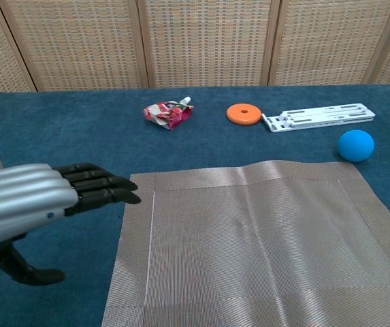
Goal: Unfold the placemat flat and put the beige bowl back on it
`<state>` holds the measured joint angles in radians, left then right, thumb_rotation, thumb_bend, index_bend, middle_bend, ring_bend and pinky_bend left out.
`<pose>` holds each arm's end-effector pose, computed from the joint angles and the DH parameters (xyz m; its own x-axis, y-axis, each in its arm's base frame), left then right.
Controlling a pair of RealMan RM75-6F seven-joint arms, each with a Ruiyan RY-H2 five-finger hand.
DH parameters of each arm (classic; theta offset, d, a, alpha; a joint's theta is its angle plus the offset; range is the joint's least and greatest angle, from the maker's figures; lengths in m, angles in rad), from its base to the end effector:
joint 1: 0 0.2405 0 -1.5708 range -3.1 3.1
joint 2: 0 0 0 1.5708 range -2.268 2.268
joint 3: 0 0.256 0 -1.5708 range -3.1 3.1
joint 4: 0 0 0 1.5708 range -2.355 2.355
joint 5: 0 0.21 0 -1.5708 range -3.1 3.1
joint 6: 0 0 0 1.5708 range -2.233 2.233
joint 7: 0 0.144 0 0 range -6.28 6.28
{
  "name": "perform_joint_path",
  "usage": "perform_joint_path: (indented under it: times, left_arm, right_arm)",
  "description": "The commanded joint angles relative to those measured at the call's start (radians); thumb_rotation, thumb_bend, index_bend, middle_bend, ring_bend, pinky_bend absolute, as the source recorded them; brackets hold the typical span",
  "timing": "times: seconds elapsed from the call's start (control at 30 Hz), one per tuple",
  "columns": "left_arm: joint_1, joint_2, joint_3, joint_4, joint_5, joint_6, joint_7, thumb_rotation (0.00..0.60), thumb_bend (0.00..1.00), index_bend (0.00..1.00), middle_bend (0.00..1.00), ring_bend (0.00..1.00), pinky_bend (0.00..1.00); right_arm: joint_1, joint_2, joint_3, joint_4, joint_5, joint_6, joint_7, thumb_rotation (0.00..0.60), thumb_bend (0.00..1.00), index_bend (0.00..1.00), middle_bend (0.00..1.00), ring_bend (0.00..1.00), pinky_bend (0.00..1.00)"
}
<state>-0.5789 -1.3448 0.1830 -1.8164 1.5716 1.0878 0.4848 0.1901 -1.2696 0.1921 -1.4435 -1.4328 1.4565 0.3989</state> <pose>-0.1659 0.1998 0.0028 0.6685 0.2352 0.7055 0.6198 -0.7005 -0.3538 -0.3067 -0.2438 0.1484 -0.0105 0.1337 0.9910 -0.9973 -0.0734 -0.0007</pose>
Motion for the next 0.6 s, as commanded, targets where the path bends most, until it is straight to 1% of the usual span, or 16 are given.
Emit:
perform_joint_path:
  times: [0.03,0.13,0.23,0.37,0.5,0.57,0.6]
  left_arm:
    - [0.064,0.060,0.023,0.014,0.045,0.104,-0.070,0.600,0.23,0.07,0.00,0.00,0.00]
    - [0.110,0.081,0.018,0.063,0.057,0.178,-0.116,0.600,0.23,0.10,0.00,0.00,0.00]
    - [0.148,0.112,-0.001,0.114,0.004,0.214,-0.169,0.600,0.23,0.10,0.00,0.00,0.00]
    - [0.187,0.130,-0.028,0.180,-0.052,0.244,-0.222,0.600,0.23,0.11,0.00,0.00,0.00]
    - [0.232,0.118,-0.055,0.294,-0.105,0.270,-0.279,0.600,0.23,0.19,0.00,0.00,0.00]
    - [0.244,0.110,-0.061,0.334,-0.119,0.268,-0.293,0.600,0.24,0.25,0.00,0.00,0.00]
    - [0.255,0.102,-0.067,0.371,-0.137,0.263,-0.306,0.600,0.24,0.27,0.00,0.00,0.00]
  right_arm:
    - [0.000,-0.001,-0.003,-0.002,-0.006,0.004,-0.007,0.600,0.23,0.20,0.00,0.00,0.00]
    - [-0.001,-0.004,-0.006,-0.006,-0.011,0.007,-0.016,0.600,0.23,0.20,0.00,0.00,0.00]
    - [-0.001,-0.005,-0.011,-0.011,-0.017,0.010,-0.025,0.600,0.23,0.20,0.00,0.00,0.00]
    - [-0.002,-0.007,-0.015,-0.015,-0.025,0.015,-0.033,0.600,0.23,0.20,0.00,0.00,0.00]
    - [-0.001,-0.011,-0.020,-0.017,-0.029,0.012,-0.042,0.600,0.23,0.20,0.00,0.00,0.00]
    - [0.000,-0.012,-0.022,-0.016,-0.030,0.011,-0.045,0.600,0.23,0.20,0.00,0.00,0.00]
    - [0.001,-0.014,-0.024,-0.016,-0.032,0.010,-0.048,0.600,0.23,0.20,0.00,0.00,0.00]
